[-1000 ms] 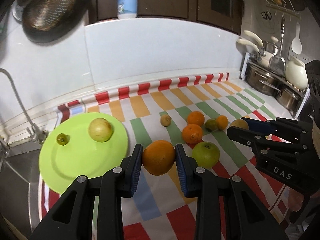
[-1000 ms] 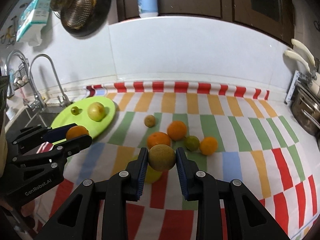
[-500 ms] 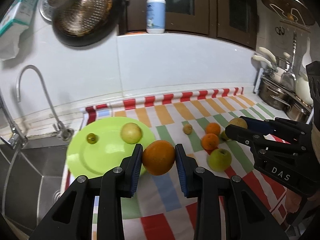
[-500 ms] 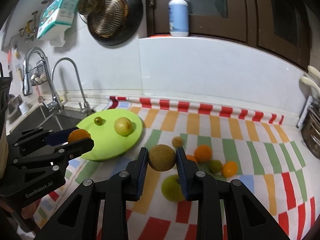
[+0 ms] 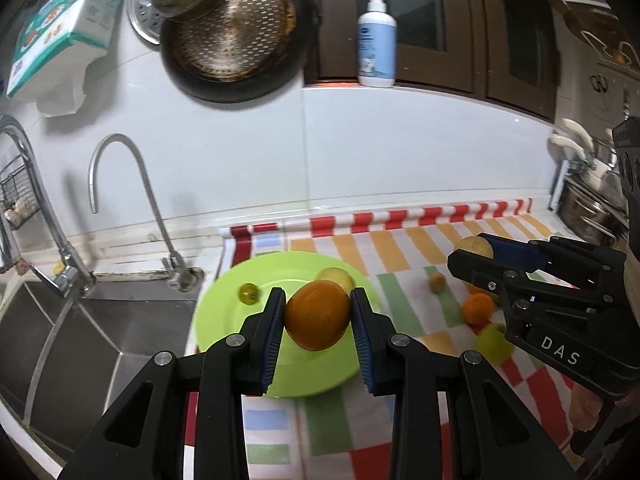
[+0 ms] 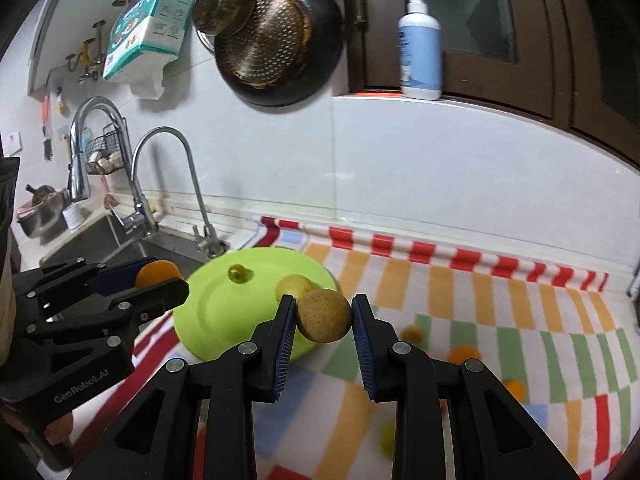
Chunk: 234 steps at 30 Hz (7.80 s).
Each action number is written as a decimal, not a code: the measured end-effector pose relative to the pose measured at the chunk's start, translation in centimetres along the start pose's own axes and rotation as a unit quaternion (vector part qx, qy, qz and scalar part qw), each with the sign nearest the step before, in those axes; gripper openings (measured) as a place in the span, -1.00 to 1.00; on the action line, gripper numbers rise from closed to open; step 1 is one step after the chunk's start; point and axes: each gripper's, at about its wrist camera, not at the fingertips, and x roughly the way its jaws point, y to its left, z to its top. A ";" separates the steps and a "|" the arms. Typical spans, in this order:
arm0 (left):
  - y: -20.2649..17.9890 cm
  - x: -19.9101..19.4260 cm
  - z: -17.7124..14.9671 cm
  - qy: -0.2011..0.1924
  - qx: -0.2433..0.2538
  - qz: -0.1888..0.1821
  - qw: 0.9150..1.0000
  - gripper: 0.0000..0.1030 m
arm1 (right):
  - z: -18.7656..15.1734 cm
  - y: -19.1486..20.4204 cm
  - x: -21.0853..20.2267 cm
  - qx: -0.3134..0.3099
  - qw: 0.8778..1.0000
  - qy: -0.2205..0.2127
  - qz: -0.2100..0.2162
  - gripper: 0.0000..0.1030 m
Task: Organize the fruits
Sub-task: 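Carry the orange and kiwi in both tools over the green plate, then open both tools to release the orange and kiwi onto the plate, then move both open tools back toward the remaining fruits on the cloth, then grasp the green apple with the left tool while the right tool grasps an orange, then carry the apple and orange in both tools over the green plate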
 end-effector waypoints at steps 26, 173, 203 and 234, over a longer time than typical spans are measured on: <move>7.2 9.0 -0.4 0.069 -0.040 0.029 0.996 -0.36 | 1.5 5.3 11.2 -0.029 0.996 0.073 0.042 -0.42; -18.9 10.0 -5.6 0.129 0.005 -0.085 0.988 -0.03 | -10.0 -17.9 3.6 0.021 0.987 0.149 -0.054 -0.23; -16.2 2.6 -4.9 0.065 0.008 -0.074 0.995 -0.03 | -9.0 -12.7 -4.1 0.035 0.993 0.096 -0.064 -0.24; -5.7 -5.1 -4.7 0.022 0.016 -0.066 0.997 -0.03 | -5.9 -1.2 -7.3 0.035 0.997 0.037 -0.056 -0.24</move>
